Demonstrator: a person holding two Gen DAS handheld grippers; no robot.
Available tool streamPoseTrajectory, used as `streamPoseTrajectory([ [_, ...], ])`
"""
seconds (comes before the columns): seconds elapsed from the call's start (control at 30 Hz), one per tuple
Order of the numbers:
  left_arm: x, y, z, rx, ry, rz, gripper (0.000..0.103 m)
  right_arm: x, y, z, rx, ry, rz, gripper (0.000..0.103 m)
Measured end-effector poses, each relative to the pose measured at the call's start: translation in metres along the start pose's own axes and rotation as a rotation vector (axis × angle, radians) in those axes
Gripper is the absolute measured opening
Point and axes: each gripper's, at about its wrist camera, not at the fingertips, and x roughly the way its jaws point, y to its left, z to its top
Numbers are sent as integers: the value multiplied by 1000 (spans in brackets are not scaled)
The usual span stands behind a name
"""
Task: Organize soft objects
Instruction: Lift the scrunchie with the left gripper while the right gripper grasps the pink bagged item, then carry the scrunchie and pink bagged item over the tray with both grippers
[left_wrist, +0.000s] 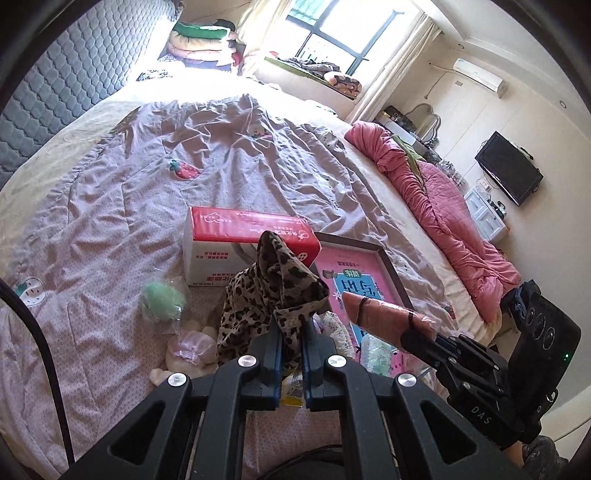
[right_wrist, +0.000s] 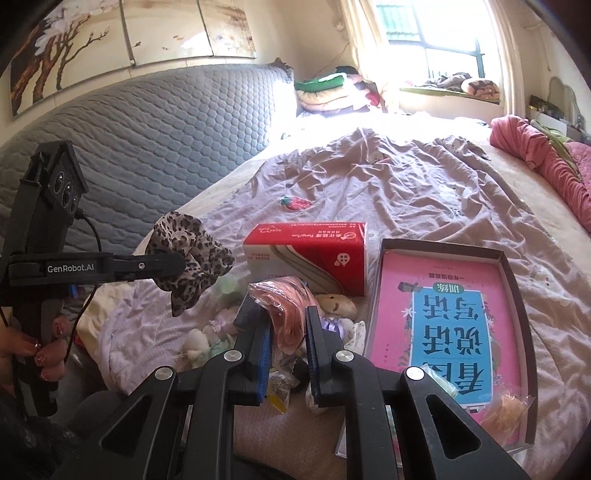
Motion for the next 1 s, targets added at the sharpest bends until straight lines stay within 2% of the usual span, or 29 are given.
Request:
streamPoseTrajectory([
  [0.47, 4, -55, 4, 102, 1, -48, 8, -43, -28, 6, 41, -86, -93, 17],
  [1.0, 44, -115, -5, 200, 70, -99, 8, -83, -81, 2, 144, -152, -199, 17],
])
